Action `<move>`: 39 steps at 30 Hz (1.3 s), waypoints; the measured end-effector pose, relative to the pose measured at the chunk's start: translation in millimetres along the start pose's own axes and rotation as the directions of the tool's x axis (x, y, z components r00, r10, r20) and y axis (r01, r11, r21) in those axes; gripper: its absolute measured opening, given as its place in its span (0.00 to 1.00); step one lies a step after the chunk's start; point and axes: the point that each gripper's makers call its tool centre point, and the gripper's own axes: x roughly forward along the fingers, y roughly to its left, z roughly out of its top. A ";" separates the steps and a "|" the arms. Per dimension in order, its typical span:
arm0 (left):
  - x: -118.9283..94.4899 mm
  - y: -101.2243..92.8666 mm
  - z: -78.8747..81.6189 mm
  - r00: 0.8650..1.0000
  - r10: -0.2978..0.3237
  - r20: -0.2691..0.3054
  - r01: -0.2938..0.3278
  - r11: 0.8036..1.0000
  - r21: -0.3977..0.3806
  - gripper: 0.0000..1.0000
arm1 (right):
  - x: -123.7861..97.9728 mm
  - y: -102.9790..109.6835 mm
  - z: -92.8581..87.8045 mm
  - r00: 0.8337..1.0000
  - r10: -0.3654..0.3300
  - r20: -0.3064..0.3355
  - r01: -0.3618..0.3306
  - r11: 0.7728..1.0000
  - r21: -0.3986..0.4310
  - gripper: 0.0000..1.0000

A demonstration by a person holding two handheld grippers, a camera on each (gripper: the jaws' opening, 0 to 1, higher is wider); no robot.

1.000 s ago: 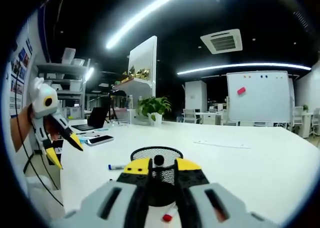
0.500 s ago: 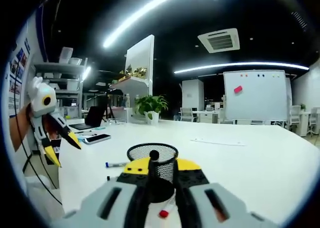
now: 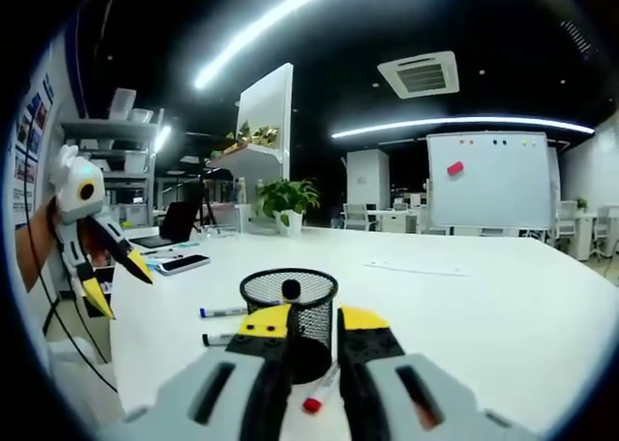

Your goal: Place the scattered laser pointers and whiteboard markers into the pen holder and stack the scattered paper cups together

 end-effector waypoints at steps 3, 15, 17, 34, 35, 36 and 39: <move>0.1 -0.4 -0.3 1.000 -0.001 0.000 0.001 1.000 -0.001 0.48 | -0.3 -0.5 -2.2 1.000 -0.004 -0.006 0.004 1.000 0.000 0.18; -0.9 -0.2 0.2 1.000 0.003 0.002 -0.003 1.000 -0.002 0.48 | -1.9 -4.2 -7.7 0.999 -0.025 -0.021 0.025 1.000 -0.015 0.18; -0.9 -0.1 0.8 1.000 0.002 0.003 -0.002 1.000 -0.001 0.48 | -2.1 -4.7 -9.3 0.999 -0.027 -0.026 0.027 0.999 -0.016 0.18; 0.0 0.2 0.2 1.000 -0.001 0.000 0.001 1.000 0.001 0.48 | -3.3 -10.0 -26.4 0.996 -0.044 -0.082 0.044 0.999 -0.001 0.18; 0.0 0.2 -0.2 1.000 -0.001 -0.002 0.001 1.000 0.002 0.48 | -3.3 -10.5 -27.4 0.995 -0.045 -0.084 0.046 0.999 0.000 0.18; 0.0 0.1 -0.1 1.000 -0.001 -0.002 0.001 1.000 0.001 0.48 | -3.4 -10.9 -28.3 0.995 -0.046 -0.087 0.046 0.999 0.000 0.18; -0.3 0.5 0.1 1.000 -0.001 -0.003 0.001 1.000 0.002 0.48 | -3.5 -11.7 -30.1 0.994 -0.048 -0.094 0.048 0.999 -0.001 0.18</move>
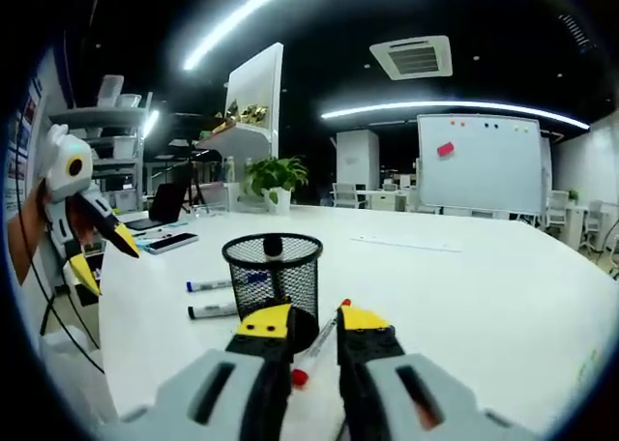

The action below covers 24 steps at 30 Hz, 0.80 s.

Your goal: Place the scattered laser pointers and whiteboard markers into the pen holder and stack the scattered paper cups together

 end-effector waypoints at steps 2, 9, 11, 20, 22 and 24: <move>0.0 0.0 0.2 1.000 0.000 0.001 0.000 1.000 -0.002 0.48 | 0.1 -0.6 -0.9 1.000 -0.001 -0.002 0.001 1.000 0.003 0.18; 1.1 -2.0 -0.2 1.000 -0.003 0.000 0.003 1.000 -0.003 0.48 | 0.7 0.7 -7.2 1.000 -0.005 -0.024 0.005 1.000 -0.003 0.18; 0.9 -1.8 -0.5 1.000 -0.003 -0.001 0.003 1.000 -0.004 0.48 | 0.6 0.6 -8.9 1.000 -0.007 -0.030 0.007 1.000 -0.003 0.18; 1.1 -2.6 -1.0 1.000 -0.003 -0.002 0.003 1.000 -0.005 0.48 | 1.2 2.3 -16.7 0.998 -0.004 -0.058 0.004 1.000 0.002 0.18; 1.1 -2.5 -0.9 1.000 -0.003 -0.002 0.003 1.000 -0.007 0.48 | 1.5 2.0 -18.3 0.998 -0.005 -0.062 0.005 1.000 0.001 0.18; 0.7 -2.4 -0.7 1.000 -0.003 -0.002 0.003 1.000 -0.007 0.48 | 1.6 1.2 -20.2 0.998 -0.006 -0.068 0.006 1.000 0.007 0.18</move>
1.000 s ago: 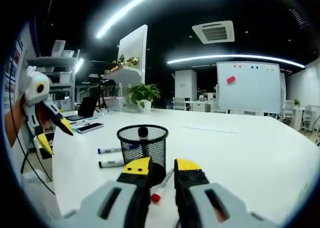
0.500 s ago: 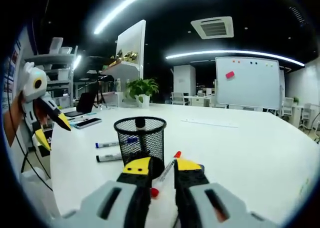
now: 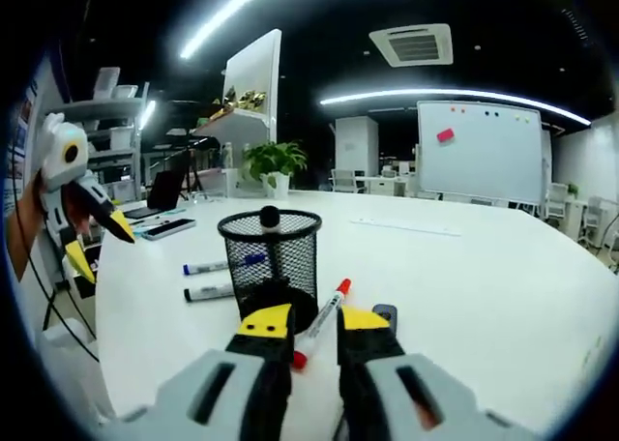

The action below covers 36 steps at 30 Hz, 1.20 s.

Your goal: Place the scattered laser pointers and whiteboard markers into the pen holder and stack the scattered paper cups together

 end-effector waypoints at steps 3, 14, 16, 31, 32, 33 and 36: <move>0.4 -0.5 -1.3 1.000 0.000 -0.003 0.000 1.000 0.001 0.48 | 0.4 0.6 -2.9 1.000 0.001 -0.010 -0.001 1.000 -0.002 0.18; 1.7 -0.6 -4.4 1.000 -0.004 -0.008 0.004 1.000 0.004 0.48 | 2.1 1.3 -14.1 0.999 0.003 -0.050 -0.003 1.000 -0.002 0.18; 1.5 -1.0 -4.1 1.000 -0.003 -0.007 0.003 1.000 0.001 0.48 | 1.9 1.3 -15.2 0.999 0.004 -0.053 -0.004 1.000 -0.003 0.18; 1.2 -2.2 -4.3 1.000 -0.006 -0.009 0.006 1.000 -0.001 0.48 | 4.4 1.2 -22.9 0.996 0.010 -0.083 -0.012 1.000 -0.018 0.18; 1.3 -2.4 -4.2 1.000 -0.006 -0.009 0.006 1.000 -0.001 0.48 | 4.5 1.2 -23.4 0.996 0.008 -0.087 -0.010 1.000 -0.025 0.19; 1.4 -2.5 -4.3 1.000 -0.006 -0.009 0.006 1.000 -0.001 0.48 | 4.6 1.2 -23.8 0.996 0.008 -0.089 -0.010 1.000 -0.027 0.19; 1.8 -3.4 -4.9 1.000 -0.010 -0.011 0.010 1.000 0.000 0.48 | 4.5 2.2 -24.6 0.996 0.010 -0.092 -0.012 1.000 -0.026 0.19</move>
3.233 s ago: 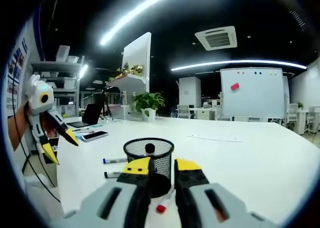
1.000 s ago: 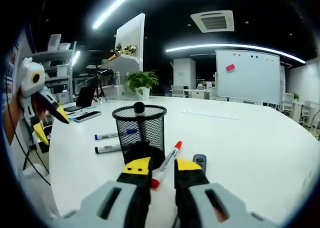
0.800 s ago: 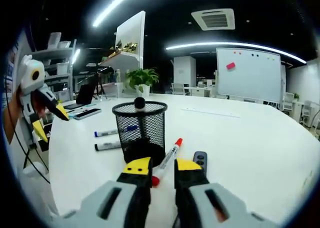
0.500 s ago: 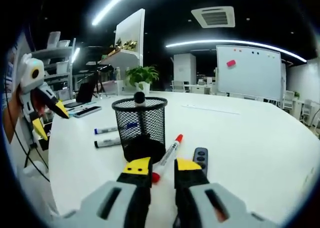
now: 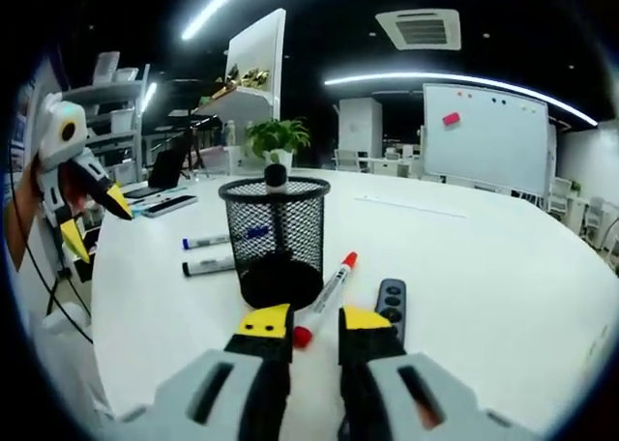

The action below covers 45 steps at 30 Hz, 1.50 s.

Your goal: Place the scattered laser pointers and whiteboard markers into the pen holder and stack the scattered paper cups together

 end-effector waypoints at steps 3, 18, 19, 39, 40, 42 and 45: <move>-0.3 0.5 -0.3 1.000 0.000 -0.001 0.000 1.000 0.000 0.48 | 0.3 0.2 -1.3 1.000 -0.001 -0.005 0.001 1.000 -0.002 0.19; -0.4 1.8 -2.6 1.000 0.004 -0.006 -0.004 1.000 -0.005 0.48 | 5.0 2.6 -6.5 1.000 -0.002 -0.031 0.001 0.999 -0.046 0.19; -0.3 2.0 -3.0 1.000 0.003 -0.007 -0.003 1.000 -0.005 0.48 | 5.1 2.8 -7.2 0.999 -0.001 -0.034 0.000 0.999 -0.047 0.19; 1.7 4.0 -3.5 1.000 0.001 -0.005 -0.001 1.000 -0.004 0.48 | 6.8 11.1 -11.6 0.998 0.009 -0.064 -0.015 0.996 -0.086 0.19; 1.7 4.1 -3.8 1.000 0.001 -0.005 -0.001 1.000 -0.005 0.48 | 7.2 11.7 -12.1 0.998 0.010 -0.066 -0.016 0.996 -0.088 0.19; 1.8 3.9 -4.5 1.000 0.001 -0.005 -0.001 1.000 -0.008 0.48 | 7.6 12.2 -12.6 0.998 0.010 -0.069 -0.016 0.996 -0.092 0.19; 1.4 4.5 -6.0 1.000 0.002 -0.009 -0.002 1.000 -0.009 0.48 | 7.9 12.0 -14.0 0.997 0.006 -0.075 -0.014 0.995 -0.103 0.19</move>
